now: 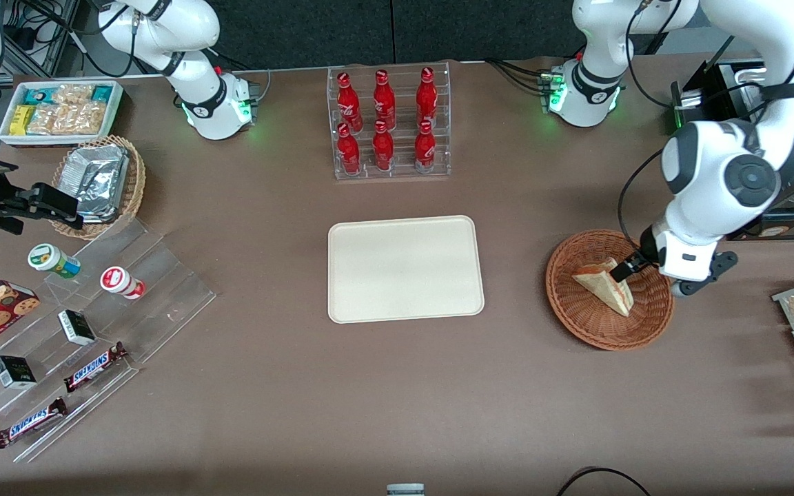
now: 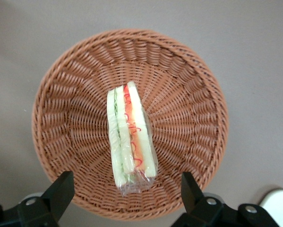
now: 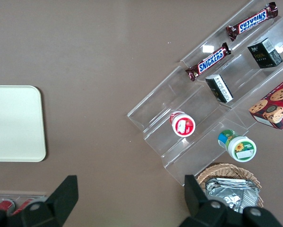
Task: Place sandwich from basket to tray
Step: 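Lower the left gripper around the wrapped sandwich and close it, then lift the sandwich out of the basket with the left gripper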
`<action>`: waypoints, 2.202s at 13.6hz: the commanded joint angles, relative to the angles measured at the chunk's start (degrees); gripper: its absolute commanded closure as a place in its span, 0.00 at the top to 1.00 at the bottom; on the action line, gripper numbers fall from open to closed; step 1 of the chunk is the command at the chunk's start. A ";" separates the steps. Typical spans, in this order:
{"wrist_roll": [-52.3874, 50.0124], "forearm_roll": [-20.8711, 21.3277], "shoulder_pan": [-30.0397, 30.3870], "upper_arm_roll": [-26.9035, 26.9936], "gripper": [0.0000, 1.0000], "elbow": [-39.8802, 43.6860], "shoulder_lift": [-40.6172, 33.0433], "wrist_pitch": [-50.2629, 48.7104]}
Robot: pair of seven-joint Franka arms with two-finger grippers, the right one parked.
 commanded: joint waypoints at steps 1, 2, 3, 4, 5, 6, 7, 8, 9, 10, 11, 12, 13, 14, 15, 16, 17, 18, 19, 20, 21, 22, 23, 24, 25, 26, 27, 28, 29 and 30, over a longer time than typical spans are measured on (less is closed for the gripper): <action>-2.86 -0.69 -0.99 -0.12 1.00 -2.87 -1.01 1.91; -2.86 -0.69 -0.99 -0.12 1.00 -4.19 -0.83 2.96; -2.86 -0.69 -0.99 -0.12 1.00 -5.77 -0.91 4.54; -2.86 -0.69 -0.99 -0.12 1.00 -6.91 -0.83 6.12; -2.86 -0.69 -0.99 -0.12 1.00 -7.36 -0.13 7.53; -2.95 -0.69 -0.99 -0.12 1.00 -7.28 0.48 8.32; -3.47 -0.69 -0.99 -0.12 1.00 -7.19 1.01 9.12; -3.91 -0.69 -0.99 -0.12 1.00 -7.19 1.45 10.25; -4.09 -0.69 -0.99 -0.12 1.00 -7.19 2.07 11.05; -4.27 -0.69 -1.08 -0.12 1.00 -7.19 2.77 11.67; -4.44 -0.69 -0.99 -0.12 1.00 -7.19 2.95 12.54; -4.62 -0.69 -0.99 -0.12 1.00 -7.19 3.39 13.07; -5.05 -0.69 -1.08 -0.12 1.00 -7.10 4.00 13.60; -5.58 -0.69 -0.99 -0.12 1.00 -7.10 4.70 14.82; -6.20 -0.69 -1.08 -0.12 0.99 -7.10 5.23 15.79; -6.72 -0.69 -1.08 -0.12 0.93 -6.93 5.67 15.98; -6.90 -0.69 -1.08 -0.12 0.80 -6.75 5.85 16.07; -6.90 -0.69 -1.08 -0.12 0.64 -6.84 5.85 15.98; -6.90 -0.69 -1.08 -0.12 0.47 -6.75 5.94 16.07; -6.90 -0.69 -1.08 -0.12 0.33 -6.75 5.94 16.07; -6.90 -0.69 -1.08 -0.12 0.22 -6.75 5.94 15.98; -6.90 -0.69 -1.08 -0.12 0.16 -6.66 5.94 15.89; -6.90 -0.69 -1.08 -0.12 0.16 -6.23 5.68 15.54; -6.90 -0.69 -1.08 -0.20 0.16 -5.44 5.24 15.19; -6.82 -0.69 -1.08 -0.20 0.16 -5.17 4.19 13.80; -6.21 -0.43 -1.17 -0.29 0.15 -4.12 2.70 10.04; -6.03 -0.17 -1.25 -0.99 0.15 -2.37 1.91 5.39; -5.94 0.27 -1.26 -2.04 0.15 0.69 1.38 -0.75; -5.85 0.62 -1.34 -3.35 0.15 4.29 1.20 -7.16; -5.94 0.63 -1.60 -4.85 0.15 8.07 0.93 -13.14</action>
